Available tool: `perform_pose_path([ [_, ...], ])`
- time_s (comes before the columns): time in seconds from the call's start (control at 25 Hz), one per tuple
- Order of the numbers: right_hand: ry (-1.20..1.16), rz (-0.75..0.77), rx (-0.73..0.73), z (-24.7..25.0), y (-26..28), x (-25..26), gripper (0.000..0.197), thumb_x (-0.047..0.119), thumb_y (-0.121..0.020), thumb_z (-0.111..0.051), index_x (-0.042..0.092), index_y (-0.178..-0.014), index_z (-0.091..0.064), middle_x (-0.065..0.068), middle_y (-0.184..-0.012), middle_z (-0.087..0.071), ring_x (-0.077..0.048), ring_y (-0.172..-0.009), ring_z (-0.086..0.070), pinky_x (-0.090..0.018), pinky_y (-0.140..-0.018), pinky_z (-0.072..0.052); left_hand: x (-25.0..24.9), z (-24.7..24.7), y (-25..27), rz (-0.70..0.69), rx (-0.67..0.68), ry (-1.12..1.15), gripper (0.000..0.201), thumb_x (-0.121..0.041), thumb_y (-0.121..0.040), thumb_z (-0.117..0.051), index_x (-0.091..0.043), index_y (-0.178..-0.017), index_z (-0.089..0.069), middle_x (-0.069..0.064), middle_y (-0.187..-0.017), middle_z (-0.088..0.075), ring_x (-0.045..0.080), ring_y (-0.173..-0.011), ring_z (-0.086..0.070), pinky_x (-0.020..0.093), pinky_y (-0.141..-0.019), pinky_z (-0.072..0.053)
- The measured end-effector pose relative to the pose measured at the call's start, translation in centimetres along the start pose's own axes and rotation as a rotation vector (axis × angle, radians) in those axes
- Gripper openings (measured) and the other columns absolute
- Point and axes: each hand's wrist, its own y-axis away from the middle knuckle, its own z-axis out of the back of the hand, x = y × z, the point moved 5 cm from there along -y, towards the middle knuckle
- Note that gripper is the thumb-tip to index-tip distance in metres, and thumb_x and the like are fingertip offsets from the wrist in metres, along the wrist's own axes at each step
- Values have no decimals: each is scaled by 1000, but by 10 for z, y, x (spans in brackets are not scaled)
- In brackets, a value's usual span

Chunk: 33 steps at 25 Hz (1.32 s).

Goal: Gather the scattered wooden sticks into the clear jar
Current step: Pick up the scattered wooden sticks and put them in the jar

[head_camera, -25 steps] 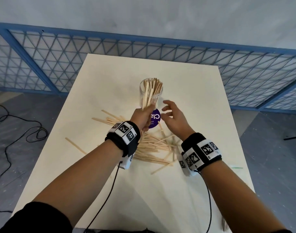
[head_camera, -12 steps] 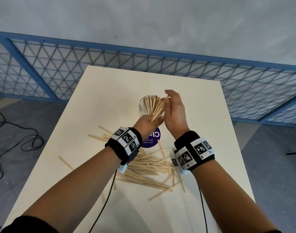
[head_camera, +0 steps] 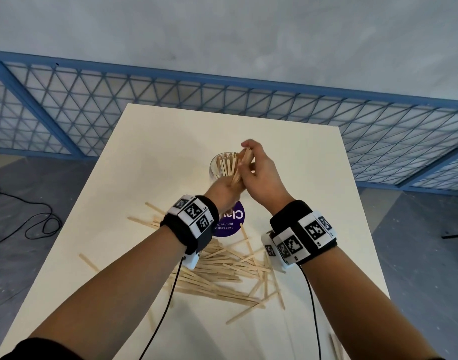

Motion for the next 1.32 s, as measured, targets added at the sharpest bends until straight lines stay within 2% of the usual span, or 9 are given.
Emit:
perform_pose_path([
  [0.24, 34, 170, -54, 24, -39, 57, 50, -5, -86, -49, 15, -131, -41, 3, -112, -51, -3, -80, -55, -15, -78, -49, -70, 28, -33, -365, -70, 93, 31, -24, -83, -46, 5, -72, -52, -12, -36, -49, -3, -34, -41, 18, -46, -31],
  [0.36, 89, 211, -41, 24, -51, 65, 51, -6, -86, -48, 15, -132, -42, 3, -113, -52, -6, -95, -53, -14, -85, -46, -79, 31, -45, -349, -113, 172, 20, -4, -84, -44, 14, -79, -53, -11, -46, -51, -4, -49, -43, 16, -52, -33],
  [0.52, 122, 176, -24, 14, -57, 46, 49, -8, -85, -46, 12, -130, -45, 2, -111, -53, -7, -91, -50, -18, -84, -43, -65, 26, -58, -240, -185, -93, 29, 1, -95, -42, 14, -120, -51, -17, -73, -43, -10, -64, -44, 4, -58, -45],
  [0.68, 123, 48, -28, 2, -53, 0, 33, 0, -92, -40, 8, -122, -50, -5, -107, -58, -12, -93, -52, -21, -84, -41, -32, 19, -66, -189, -216, -90, 27, -11, -92, -43, -9, -66, -45, -8, -50, -43, 5, -49, -42, 24, -61, -37],
  [0.76, 163, -7, 11, -6, -48, -21, 28, 4, -94, -39, 6, -119, -53, -8, -105, -59, -20, -94, -55, -21, -82, -40, -18, 19, -72, -136, -227, -216, 32, -11, -92, -44, -18, -61, -42, 0, -55, -45, 19, -57, -43, 29, -66, -33],
  [0.84, 255, -35, 84, -14, -43, -37, 31, 3, -93, -39, 6, -120, -55, -16, -115, -59, -26, -104, -56, -22, -86, -40, -11, 19, -71, -105, -231, -278, 15, -8, -90, -46, -6, -82, -59, 13, -74, -60, 27, -76, -55, 30, -70, -38],
  [1.0, 186, -68, 90, -21, -31, -60, 36, 4, -95, -37, 11, -126, -54, -12, -125, -59, -15, -107, -55, -10, -91, -39, -7, 22, -64, -156, -266, -262, 38, -3, -85, -52, -7, -123, -56, 14, -117, -64, 26, -109, -60, 24, -90, -44],
  [1.08, 241, -27, 113, -27, -26, -68, 35, 5, -96, -39, 7, -127, -54, -11, -135, -53, -16, -118, -51, -4, -95, -31, -6, 25, -62, -208, -285, -305, 41, 0, -86, -50, -8, -126, -54, 10, -123, -62, 21, -115, -58, 12, -92, -37],
  [1.32, 407, 67, 52, -26, -15, -72, 38, 11, -94, -37, 3, -128, -52, -16, -149, -34, -30, -131, -44, -31, -111, -34, -3, 20, -43, -424, -198, -532, 34, -6, -97, -39, -2, -127, -55, 15, -128, -60, 26, -120, -55, 9, -94, -30],
])
